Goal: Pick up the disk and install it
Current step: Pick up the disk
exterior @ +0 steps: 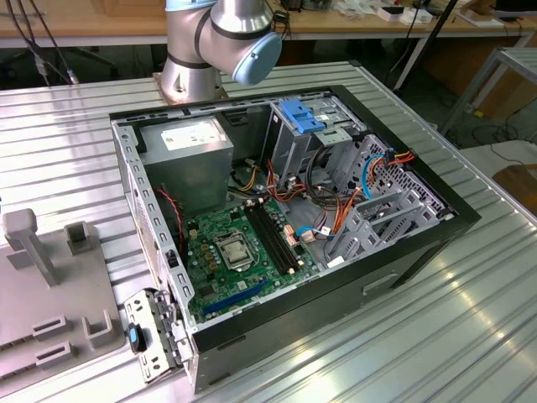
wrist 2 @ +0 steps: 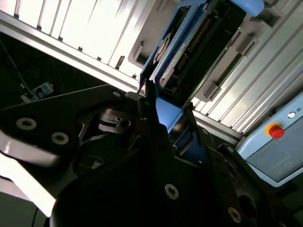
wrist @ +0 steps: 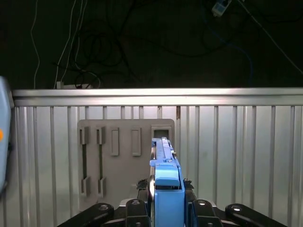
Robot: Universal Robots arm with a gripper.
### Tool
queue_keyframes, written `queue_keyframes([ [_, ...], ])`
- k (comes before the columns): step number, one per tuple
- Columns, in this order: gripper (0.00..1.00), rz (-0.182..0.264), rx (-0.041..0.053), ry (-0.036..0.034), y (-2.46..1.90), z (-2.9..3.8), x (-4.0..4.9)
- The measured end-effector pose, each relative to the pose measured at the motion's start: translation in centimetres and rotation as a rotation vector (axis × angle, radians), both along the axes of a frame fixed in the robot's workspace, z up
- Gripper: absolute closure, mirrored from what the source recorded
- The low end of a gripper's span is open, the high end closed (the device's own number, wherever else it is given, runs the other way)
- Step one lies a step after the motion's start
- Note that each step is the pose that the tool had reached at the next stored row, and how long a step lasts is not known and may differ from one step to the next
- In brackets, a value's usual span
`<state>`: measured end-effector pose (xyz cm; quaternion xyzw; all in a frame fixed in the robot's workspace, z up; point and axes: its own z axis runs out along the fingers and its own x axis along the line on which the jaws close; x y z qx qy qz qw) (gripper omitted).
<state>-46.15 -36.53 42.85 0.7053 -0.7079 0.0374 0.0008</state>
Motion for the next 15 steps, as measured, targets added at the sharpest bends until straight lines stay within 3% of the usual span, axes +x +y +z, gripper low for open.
queue_keyframes([
  [12,0.63,0.0,0.0,-0.0001,0.0,2.94,0.0],
  [15,0.63,0.0,0.0,-0.0001,0.0,4.32,0.0],
])
